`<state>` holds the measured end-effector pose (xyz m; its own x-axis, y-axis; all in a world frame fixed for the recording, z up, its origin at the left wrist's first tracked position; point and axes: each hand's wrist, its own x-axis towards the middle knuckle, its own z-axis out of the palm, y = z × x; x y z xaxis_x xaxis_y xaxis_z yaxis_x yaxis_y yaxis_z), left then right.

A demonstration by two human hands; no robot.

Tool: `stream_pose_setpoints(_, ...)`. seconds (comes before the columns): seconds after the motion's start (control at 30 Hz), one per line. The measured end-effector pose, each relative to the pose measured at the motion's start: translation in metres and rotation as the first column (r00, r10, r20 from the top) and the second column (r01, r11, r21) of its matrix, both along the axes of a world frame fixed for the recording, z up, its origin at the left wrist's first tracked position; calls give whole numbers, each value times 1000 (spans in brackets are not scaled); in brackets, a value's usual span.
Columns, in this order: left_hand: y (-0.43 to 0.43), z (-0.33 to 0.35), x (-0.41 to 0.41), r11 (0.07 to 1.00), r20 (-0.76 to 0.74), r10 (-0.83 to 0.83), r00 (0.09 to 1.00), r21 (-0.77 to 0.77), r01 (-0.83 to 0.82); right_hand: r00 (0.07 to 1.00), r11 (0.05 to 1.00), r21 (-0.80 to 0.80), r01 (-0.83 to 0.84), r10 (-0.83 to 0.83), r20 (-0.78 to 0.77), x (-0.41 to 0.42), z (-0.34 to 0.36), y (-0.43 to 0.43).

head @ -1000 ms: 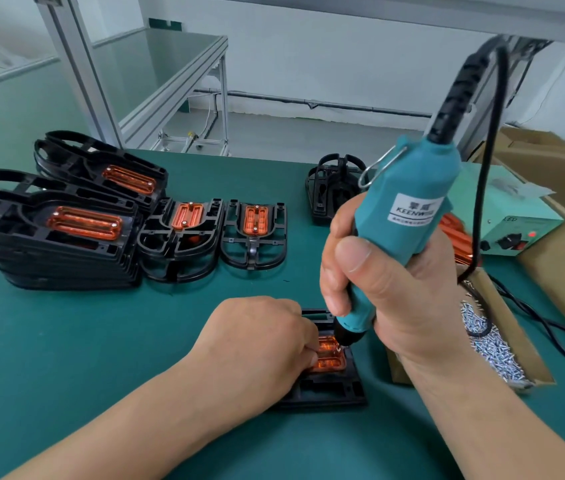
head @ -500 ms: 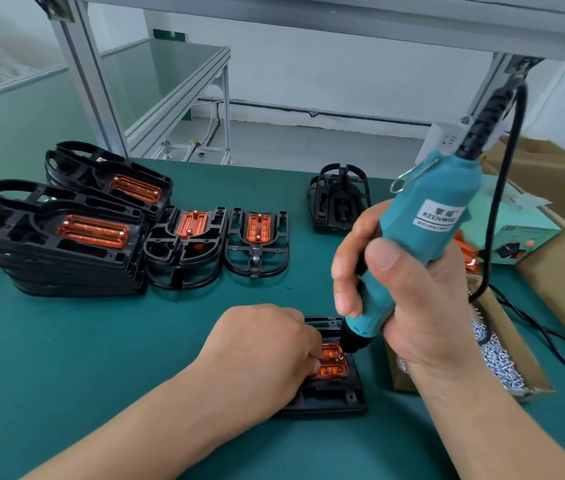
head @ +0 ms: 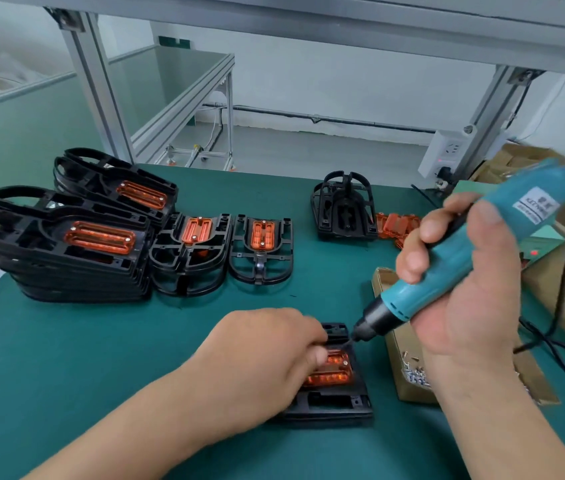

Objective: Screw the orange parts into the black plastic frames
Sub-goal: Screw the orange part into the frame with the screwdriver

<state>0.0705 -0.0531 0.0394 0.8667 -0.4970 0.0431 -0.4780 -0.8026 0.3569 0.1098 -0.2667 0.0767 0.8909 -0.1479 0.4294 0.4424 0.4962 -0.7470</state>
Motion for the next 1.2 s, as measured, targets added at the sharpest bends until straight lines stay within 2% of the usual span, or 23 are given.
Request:
stream_pose_setpoints(0.03, 6, 2, 3, 986, -99, 43, 994, -155, -58, 999, 1000, 20, 22, -22, -34, 2, -3, -3)
stream_pose_setpoints(0.07, 12, 4, 7, 928, -224, 67, 972, -344, -144, 997, 998, 42, 40, -37, -61, 3, -6, -6)
stream_pose_setpoints(0.13, 21, 10, 13, 678, -466, -37, 884, -662, -320, 994, 994, 99, 53, -44, -96, 7, -8, -10)
stream_pose_setpoints(0.2, 26, 16, 16, 460, -556, -200, 807, -781, -423, 992, 986, 158, 48, -29, -120, 9, -9, -13)
stream_pose_setpoints(0.27, 26, 18, 16, 391, -578, -275, 768, -797, -460, 991, 981, 190, 44, -18, -136, 11, -11, -15)
stream_pose_setpoints(0.53, 10, 10, 11, 494, -660, -224, 717, -711, -500, 987, 974, 216, 60, -26, -156, 12, -10, -18)
stream_pose_setpoints(0.9, 8, 9, 10, 533, -569, -122, 813, -729, -430, 991, 951, 310, 23, 19, -133, 8, -8, -16)
stream_pose_setpoints(1.1, 4, 4, 5, 569, -629, -242, 739, -708, -418, 991, 927, 373, 26, 24, -130, 7, -5, -16)
stream_pose_setpoints(1.2, -1, 2, 3, 540, -642, -291, 709, -722, -432, 992, 923, 384, 24, 26, -125, 5, -4, -16)
